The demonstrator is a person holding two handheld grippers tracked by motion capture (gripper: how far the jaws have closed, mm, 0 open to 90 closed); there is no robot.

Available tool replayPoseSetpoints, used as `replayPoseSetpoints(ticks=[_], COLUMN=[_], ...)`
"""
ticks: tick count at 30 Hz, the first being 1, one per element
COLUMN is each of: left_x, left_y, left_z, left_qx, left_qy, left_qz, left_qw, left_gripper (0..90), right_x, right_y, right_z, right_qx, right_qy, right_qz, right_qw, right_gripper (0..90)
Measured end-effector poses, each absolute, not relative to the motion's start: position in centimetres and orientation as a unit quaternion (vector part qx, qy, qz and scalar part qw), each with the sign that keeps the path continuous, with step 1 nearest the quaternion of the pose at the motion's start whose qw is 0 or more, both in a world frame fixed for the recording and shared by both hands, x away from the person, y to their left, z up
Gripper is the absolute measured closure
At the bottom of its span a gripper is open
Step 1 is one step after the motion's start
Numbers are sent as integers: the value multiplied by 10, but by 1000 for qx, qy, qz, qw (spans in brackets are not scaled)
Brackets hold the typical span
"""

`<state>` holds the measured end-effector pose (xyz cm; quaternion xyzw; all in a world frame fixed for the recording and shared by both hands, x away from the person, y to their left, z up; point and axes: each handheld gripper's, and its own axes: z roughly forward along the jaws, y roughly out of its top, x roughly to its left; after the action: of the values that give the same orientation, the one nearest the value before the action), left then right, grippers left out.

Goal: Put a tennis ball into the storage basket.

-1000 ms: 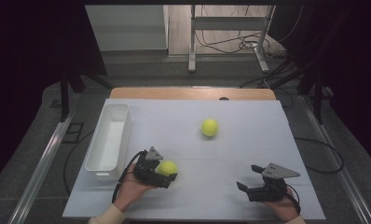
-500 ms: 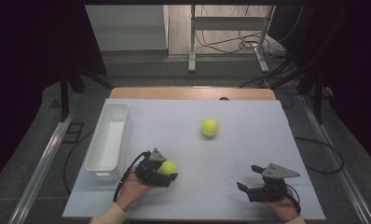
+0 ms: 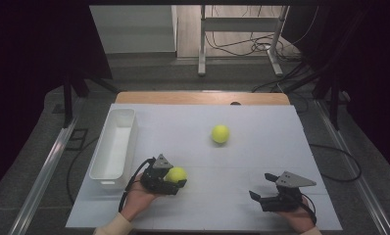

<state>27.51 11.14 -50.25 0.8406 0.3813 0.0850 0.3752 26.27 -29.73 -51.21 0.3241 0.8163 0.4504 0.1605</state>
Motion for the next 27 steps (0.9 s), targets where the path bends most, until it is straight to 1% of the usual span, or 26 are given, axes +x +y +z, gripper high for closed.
replayPoseSetpoints(ticks=[7, 11, 27], left_x=[272, 270, 264], left_y=[116, 119, 126], left_z=[-494, -490, -474], left_qx=[825, 816, 804], left_qy=[380, 381, 371], left_qz=[96, 90, 102], left_qw=[407, 425, 453], left_gripper=[268, 268, 268], right_x=[262, 262, 262], right_y=[-297, -298, -298], right_z=[-512, -512, -512], right_qx=[324, 324, 324], right_qy=[816, 816, 815], right_qz=[450, 450, 452], right_qw=[162, 163, 164], right_gripper=[116, 116, 116])
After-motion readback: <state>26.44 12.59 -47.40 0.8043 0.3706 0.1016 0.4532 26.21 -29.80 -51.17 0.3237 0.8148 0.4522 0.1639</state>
